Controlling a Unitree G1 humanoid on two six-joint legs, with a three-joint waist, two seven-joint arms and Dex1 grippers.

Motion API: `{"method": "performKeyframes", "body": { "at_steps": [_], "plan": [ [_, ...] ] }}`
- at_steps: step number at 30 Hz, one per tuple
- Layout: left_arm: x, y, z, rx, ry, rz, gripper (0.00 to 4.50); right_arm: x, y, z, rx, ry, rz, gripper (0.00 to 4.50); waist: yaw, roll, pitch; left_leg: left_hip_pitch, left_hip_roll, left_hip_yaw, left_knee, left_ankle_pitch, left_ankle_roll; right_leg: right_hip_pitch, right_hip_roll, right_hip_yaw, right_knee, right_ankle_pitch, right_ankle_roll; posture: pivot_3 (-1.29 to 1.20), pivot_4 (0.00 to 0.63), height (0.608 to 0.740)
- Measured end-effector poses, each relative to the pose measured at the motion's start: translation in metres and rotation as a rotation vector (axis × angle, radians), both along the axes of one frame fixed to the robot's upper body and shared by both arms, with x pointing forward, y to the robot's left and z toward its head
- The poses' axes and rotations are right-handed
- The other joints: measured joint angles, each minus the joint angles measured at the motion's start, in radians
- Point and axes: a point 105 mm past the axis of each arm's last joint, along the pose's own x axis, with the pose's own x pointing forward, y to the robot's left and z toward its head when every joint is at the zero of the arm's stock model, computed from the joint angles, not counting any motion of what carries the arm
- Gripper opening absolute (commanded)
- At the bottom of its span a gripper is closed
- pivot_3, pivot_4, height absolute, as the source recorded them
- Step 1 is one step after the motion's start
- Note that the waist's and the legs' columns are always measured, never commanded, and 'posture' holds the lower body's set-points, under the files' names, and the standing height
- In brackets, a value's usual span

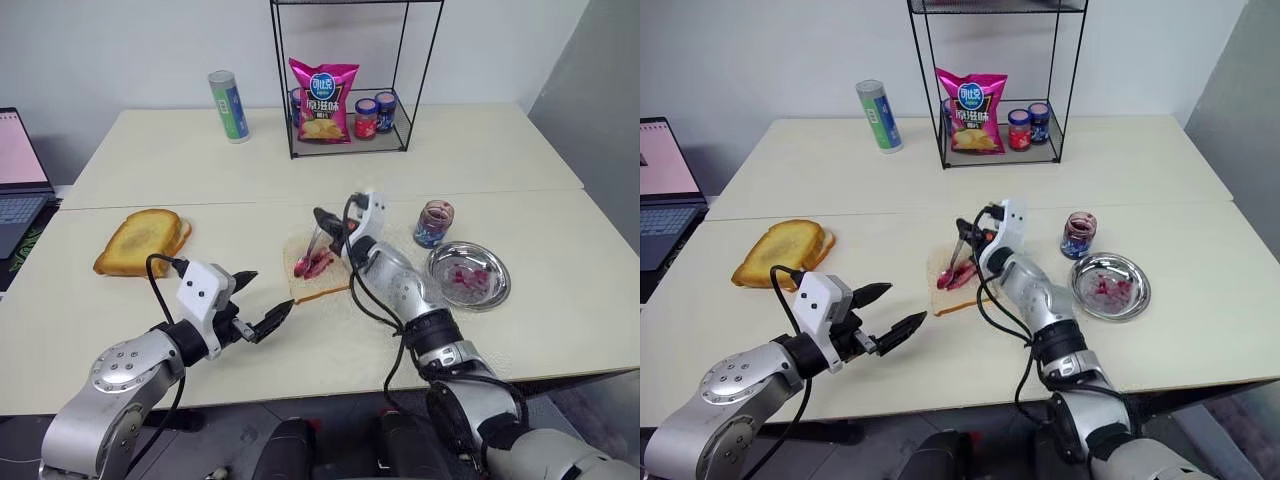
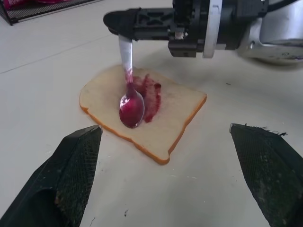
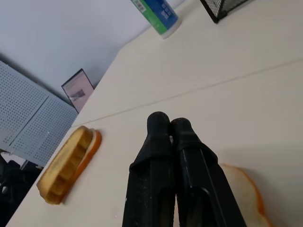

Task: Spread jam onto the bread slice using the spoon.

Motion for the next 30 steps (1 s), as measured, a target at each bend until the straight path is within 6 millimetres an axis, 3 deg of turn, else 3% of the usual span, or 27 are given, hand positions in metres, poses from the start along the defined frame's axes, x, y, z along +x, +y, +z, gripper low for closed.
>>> {"method": "performKeyframes", "body": {
  "at_steps": [5,18,23,30],
  "plan": [
    [0.000,0.000,0.000,0.000,0.000,0.000,4.50,-0.005,-0.011,-0.006,0.018,0.013,-0.017,0.03,-0.001,0.000,0.000,0.000,0.000,0.000,0.000,0.000,0.000,0.000,0.000,0.000,0.000,0.000,0.000,0.00,0.150,0.740],
    [0.004,-0.005,0.003,-0.003,-0.011,-0.019,4.50,0.009,-0.046,-0.004,0.051,0.058,-0.141,0.03,0.004,0.000,0.000,0.000,0.000,0.000,0.000,0.000,0.000,0.000,0.000,0.000,0.000,0.000,0.000,0.00,0.150,0.740],
    [0.006,-0.004,0.002,-0.003,-0.007,-0.017,4.50,0.007,-0.057,0.007,0.069,0.067,-0.162,0.03,0.001,0.000,0.000,0.000,0.000,0.000,0.000,0.000,0.000,0.000,0.000,0.000,0.000,0.000,0.000,0.00,0.150,0.740],
    [0.005,-0.007,0.002,0.002,-0.005,-0.048,4.50,-0.005,-0.050,0.027,0.105,0.060,-0.085,0.03,-0.001,0.000,0.000,0.000,0.000,0.000,-0.001,0.000,0.000,-0.001,0.000,0.000,0.000,0.000,0.000,0.00,0.150,0.740]
  ]
}}
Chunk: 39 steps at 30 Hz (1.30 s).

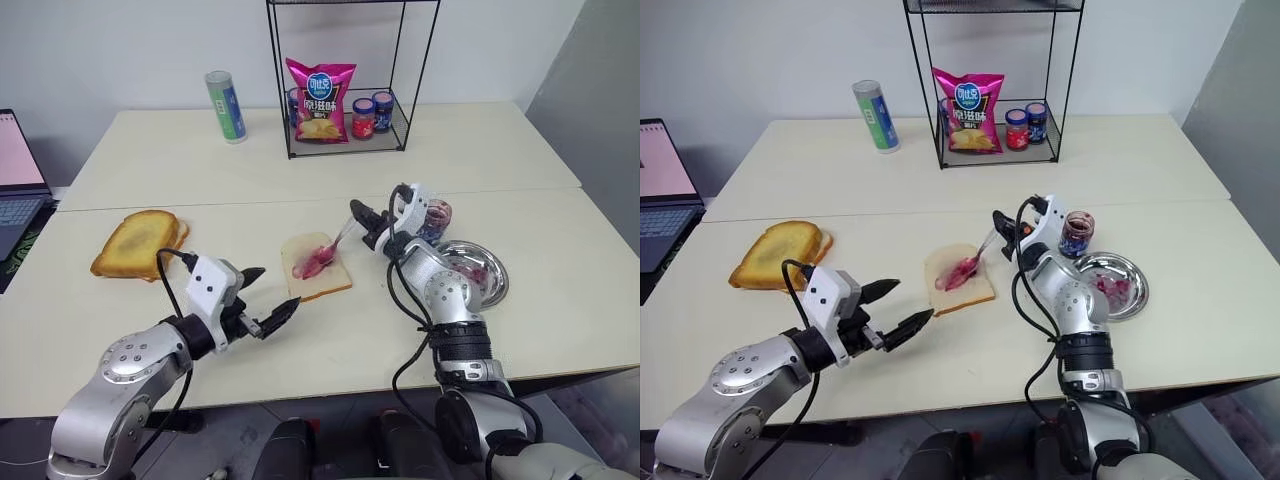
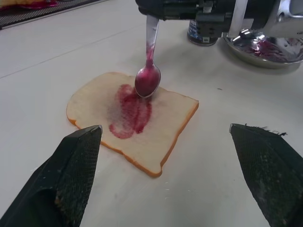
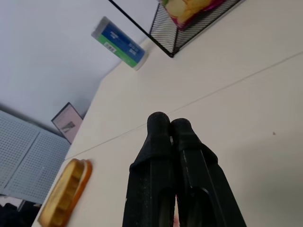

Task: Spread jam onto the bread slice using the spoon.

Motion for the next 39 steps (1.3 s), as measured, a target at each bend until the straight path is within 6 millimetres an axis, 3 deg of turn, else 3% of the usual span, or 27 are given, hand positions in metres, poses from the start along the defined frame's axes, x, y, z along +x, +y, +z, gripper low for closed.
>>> {"method": "performKeyframes", "body": {
  "at_steps": [5,10,16,20,24,26,32,36,39],
  "plan": [
    [0.003,0.005,0.006,0.019,0.004,-0.032,4.50,-0.020,0.005,0.032,0.055,-0.062,0.120,0.03,0.001,0.000,0.000,0.000,0.000,-0.001,0.000,0.000,0.000,0.000,0.000,-0.001,0.000,-0.002,0.002,0.00,0.150,0.740],
    [0.006,0.004,0.025,0.013,-0.022,-0.090,4.50,-0.029,-0.009,0.053,0.048,-0.118,0.130,0.03,0.002,0.000,0.000,-0.001,0.000,-0.001,0.001,0.000,0.000,0.000,0.000,-0.001,-0.001,-0.003,0.004,0.00,0.150,0.740],
    [0.011,-0.018,0.061,-0.004,-0.072,-0.268,4.50,-0.049,-0.053,0.107,-0.009,-0.296,0.039,0.03,0.003,0.000,0.000,-0.005,-0.001,-0.002,0.002,0.000,0.000,-0.001,0.001,-0.003,-0.002,-0.003,0.005,0.00,0.150,0.740],
    [0.014,-0.045,0.062,0.004,-0.066,-0.409,4.50,-0.063,-0.081,0.126,-0.068,-0.354,-0.071,0.03,0.003,0.000,0.000,-0.005,-0.001,-0.002,0.001,0.000,0.000,-0.001,0.001,-0.002,-0.002,-0.003,0.005,0.00,0.150,0.740],
    [0.021,-0.073,0.058,0.031,-0.078,-0.539,4.50,-0.070,-0.126,0.121,-0.182,-0.326,-0.244,0.03,0.004,0.000,0.000,-0.005,-0.002,-0.001,0.002,0.000,0.000,-0.001,0.002,-0.002,-0.002,-0.003,0.005,0.00,0.150,0.740],
    [0.024,-0.077,0.056,0.047,-0.089,-0.552,4.50,-0.072,-0.136,0.117,-0.202,-0.313,-0.274,0.03,0.005,0.000,0.001,-0.005,-0.002,-0.001,0.002,0.000,0.000,-0.001,0.002,-0.001,-0.002,-0.003,0.005,0.00,0.150,0.740],
    [0.034,-0.122,0.040,0.055,-0.144,-0.652,4.50,-0.074,-0.190,0.074,-0.258,-0.177,-0.451,0.03,0.007,-0.001,0.001,-0.006,-0.002,0.001,0.002,0.000,0.000,-0.001,0.003,0.001,-0.002,-0.002,0.007,0.00,0.150,0.740],
    [0.038,-0.147,0.032,0.058,-0.171,-0.696,4.50,-0.072,-0.212,0.052,-0.243,-0.123,-0.534,0.03,0.003,-0.001,0.001,-0.005,-0.002,0.002,0.003,0.000,0.001,-0.001,0.004,0.002,-0.001,-0.002,0.008,0.00,0.150,0.740],
    [0.044,-0.155,0.025,0.092,-0.190,-0.700,4.50,-0.069,-0.223,0.037,-0.238,-0.105,-0.575,0.03,0.004,0.000,0.001,-0.004,-0.001,0.002,0.003,0.000,0.001,-0.001,0.005,0.002,-0.001,-0.002,0.008,0.00,0.150,0.740]
  ]
}}
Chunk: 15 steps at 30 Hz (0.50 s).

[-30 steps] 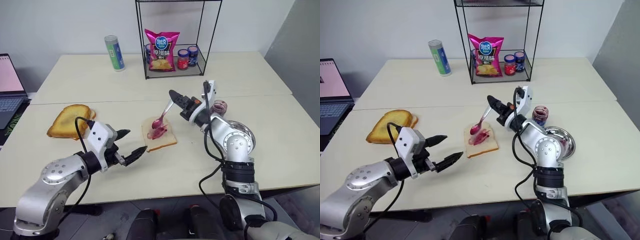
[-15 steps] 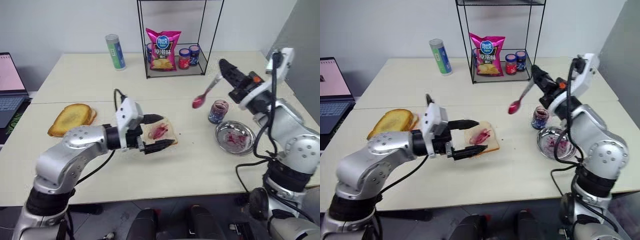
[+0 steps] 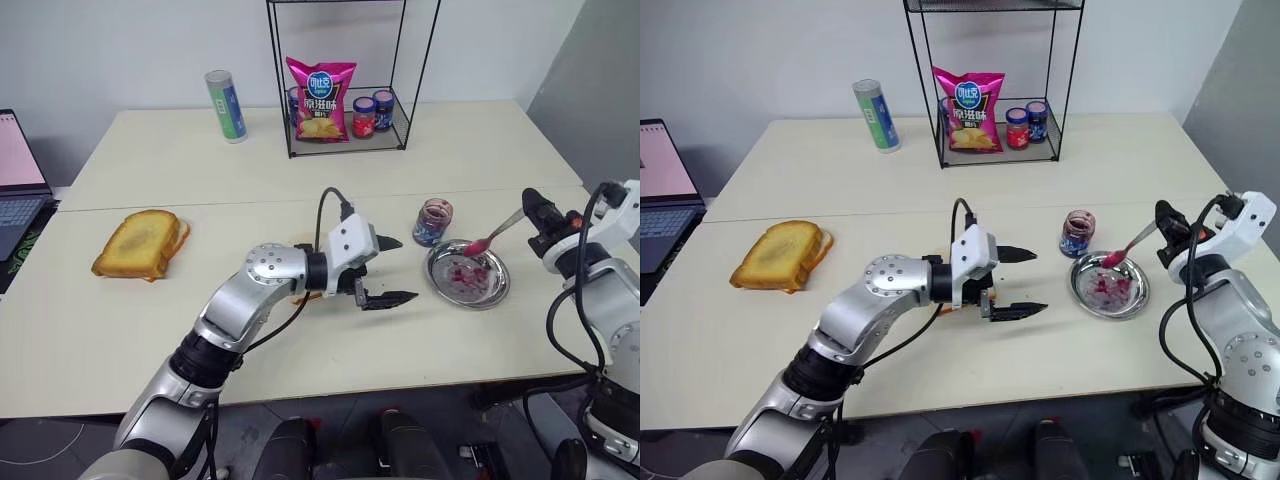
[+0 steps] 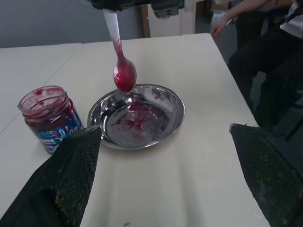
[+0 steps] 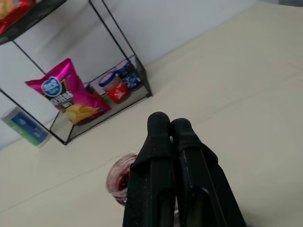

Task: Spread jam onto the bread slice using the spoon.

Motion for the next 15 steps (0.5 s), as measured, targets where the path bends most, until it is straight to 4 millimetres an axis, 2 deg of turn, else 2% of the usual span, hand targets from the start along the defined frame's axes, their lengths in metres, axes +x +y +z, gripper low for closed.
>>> {"method": "performKeyframes", "body": {
  "at_steps": [5,9,12,15],
  "plan": [
    [0.008,-0.004,-0.010,0.018,-0.008,0.008,4.50,0.006,-0.013,-0.027,0.024,0.032,-0.058,0.03,0.000,0.000,0.000,-0.001,0.000,0.001,0.000,0.000,0.000,0.000,0.000,0.001,-0.001,0.000,0.001,0.00,0.150,0.740],
    [0.009,-0.015,-0.008,-0.007,-0.014,-0.002,4.50,0.014,-0.028,-0.063,0.098,0.068,-0.117,0.03,0.001,0.000,0.000,0.000,-0.001,0.002,0.001,0.000,0.000,0.000,0.000,0.002,-0.001,0.001,0.001,0.00,0.150,0.740],
    [0.007,-0.017,-0.007,-0.010,-0.014,-0.009,4.50,0.015,-0.030,-0.067,0.106,0.045,-0.113,0.03,0.000,0.000,0.000,0.001,0.000,0.002,0.000,0.000,0.000,0.000,0.000,0.002,0.000,0.001,0.001,0.00,0.150,0.740],
    [0.007,-0.015,-0.008,-0.008,-0.012,-0.006,4.50,0.013,-0.037,-0.072,0.095,0.045,-0.123,0.62,0.001,0.000,0.000,0.001,0.000,0.002,0.000,0.000,0.000,0.001,0.000,0.002,0.000,0.001,0.001,0.00,0.150,0.740]
  ]
}}
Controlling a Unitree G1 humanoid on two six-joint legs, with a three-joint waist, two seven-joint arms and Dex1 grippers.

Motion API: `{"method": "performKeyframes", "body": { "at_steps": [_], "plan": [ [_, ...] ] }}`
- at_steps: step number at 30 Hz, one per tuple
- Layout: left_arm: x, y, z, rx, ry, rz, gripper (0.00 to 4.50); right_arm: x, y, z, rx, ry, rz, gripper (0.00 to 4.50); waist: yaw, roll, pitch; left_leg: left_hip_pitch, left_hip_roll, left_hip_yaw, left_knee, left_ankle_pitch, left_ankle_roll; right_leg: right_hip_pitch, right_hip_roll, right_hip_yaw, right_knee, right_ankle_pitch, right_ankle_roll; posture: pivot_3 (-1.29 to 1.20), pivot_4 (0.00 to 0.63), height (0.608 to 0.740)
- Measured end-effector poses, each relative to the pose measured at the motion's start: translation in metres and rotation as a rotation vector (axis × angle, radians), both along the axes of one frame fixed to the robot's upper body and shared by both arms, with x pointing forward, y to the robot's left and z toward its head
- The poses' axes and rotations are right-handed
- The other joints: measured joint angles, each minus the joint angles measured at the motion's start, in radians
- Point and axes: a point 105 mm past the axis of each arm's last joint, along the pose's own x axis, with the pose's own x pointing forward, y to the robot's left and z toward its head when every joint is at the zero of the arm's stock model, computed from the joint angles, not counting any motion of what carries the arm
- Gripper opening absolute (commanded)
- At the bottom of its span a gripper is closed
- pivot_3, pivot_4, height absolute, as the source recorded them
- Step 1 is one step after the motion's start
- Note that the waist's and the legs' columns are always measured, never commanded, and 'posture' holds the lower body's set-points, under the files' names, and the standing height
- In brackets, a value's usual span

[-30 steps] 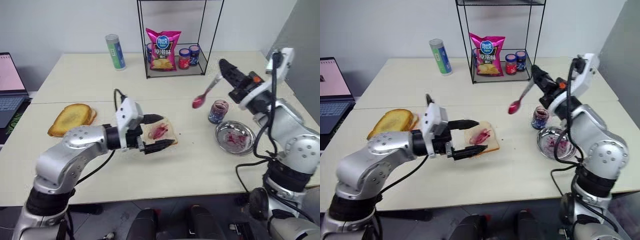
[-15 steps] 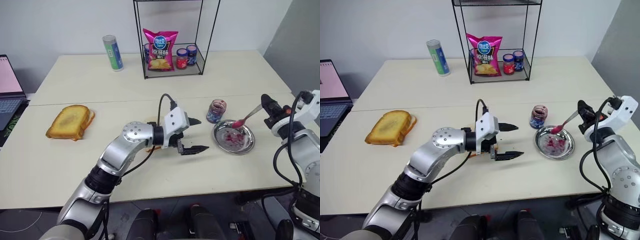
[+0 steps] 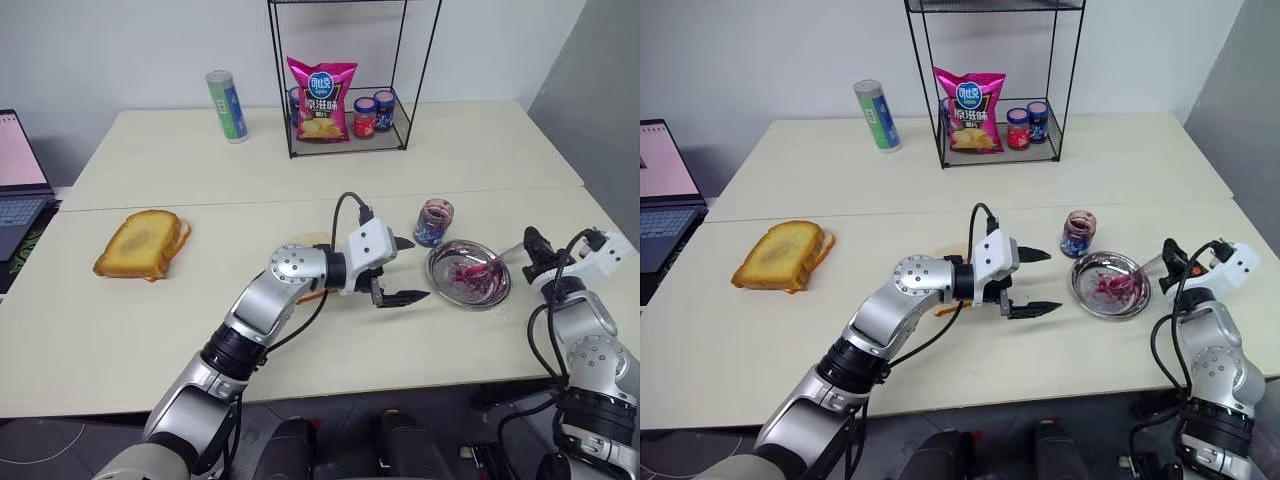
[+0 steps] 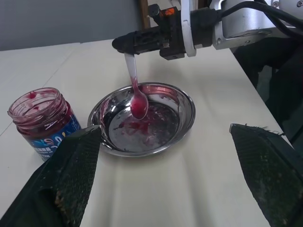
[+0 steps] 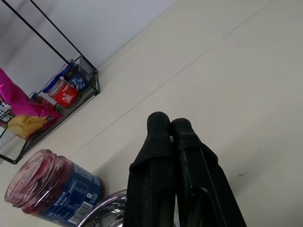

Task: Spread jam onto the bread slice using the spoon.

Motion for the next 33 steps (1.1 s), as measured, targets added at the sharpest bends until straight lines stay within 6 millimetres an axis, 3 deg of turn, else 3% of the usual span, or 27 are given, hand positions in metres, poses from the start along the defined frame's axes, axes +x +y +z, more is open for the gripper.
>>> {"method": "performKeyframes", "body": {
  "at_steps": [4,16,18,20,22,24,28,30,33],
  "plan": [
    [-0.002,0.004,-0.003,0.010,0.011,0.009,4.50,-0.005,-0.004,-0.017,0.016,0.047,-0.012,1.40,0.000,0.000,0.000,0.000,0.000,0.001,0.000,0.000,0.000,0.000,0.000,0.001,0.000,0.000,0.000,0.00,0.150,0.740],
    [-0.008,0.017,-0.005,0.012,0.032,0.034,4.50,-0.010,-0.019,-0.005,-0.023,0.027,-0.052,3.91,0.000,0.000,0.000,0.001,0.000,0.001,0.000,0.000,0.000,0.000,0.000,0.001,0.000,0.000,0.000,0.00,0.150,0.740],
    [-0.007,0.027,-0.001,0.001,0.051,0.065,4.50,-0.012,-0.027,0.003,-0.115,0.043,-0.060,4.37,0.000,0.001,0.000,0.001,0.000,0.002,0.000,0.000,0.000,-0.001,0.000,0.002,0.001,0.000,0.000,0.00,0.150,0.740],
    [0.003,0.054,0.004,0.002,0.086,0.160,4.50,-0.015,-0.029,0.029,-0.322,0.051,0.005,4.45,-0.004,0.004,0.001,0.001,0.000,0.003,0.000,0.000,0.000,-0.001,0.000,0.003,0.001,0.000,0.000,0.00,0.150,0.740],
    [0.012,0.089,0.013,0.013,0.096,0.271,4.50,-0.020,-0.010,0.056,-0.550,0.045,0.164,4.45,-0.008,0.004,0.001,0.003,0.002,0.002,-0.001,0.000,0.000,0.000,0.002,0.002,0.001,0.000,0.000,0.00,0.150,0.740],
    [0.013,0.124,0.020,0.027,0.103,0.363,4.50,-0.030,0.033,0.065,-0.700,0.041,0.440,4.45,-0.009,0.002,0.001,0.005,0.005,0.002,-0.001,-0.001,0.001,0.001,0.005,0.002,0.001,-0.001,-0.001,0.00,0.150,0.740],
    [-0.004,0.174,0.012,0.070,0.190,0.486,4.50,-0.057,0.095,0.053,-0.666,0.063,0.867,4.45,-0.005,0.001,0.001,0.004,0.007,0.001,-0.001,-0.001,0.001,0.001,0.007,0.001,0.000,-0.001,-0.002,0.00,0.150,0.740],
    [-0.011,0.198,0.008,0.095,0.226,0.556,4.50,-0.069,0.110,0.057,-0.665,0.069,0.995,4.45,0.001,-0.001,0.002,0.004,0.007,0.001,0.000,-0.001,0.001,0.001,0.006,0.000,0.000,-0.001,-0.002,0.00,0.150,0.740],
    [-0.027,0.213,0.000,0.125,0.264,0.588,4.50,-0.082,0.128,0.061,-0.648,0.051,1.122,4.45,0.009,-0.003,0.002,0.004,0.007,0.001,0.001,-0.002,0.000,0.002,-0.001,0.000,-0.001,-0.004,-0.007,0.00,0.150,0.740]
  ]
}}
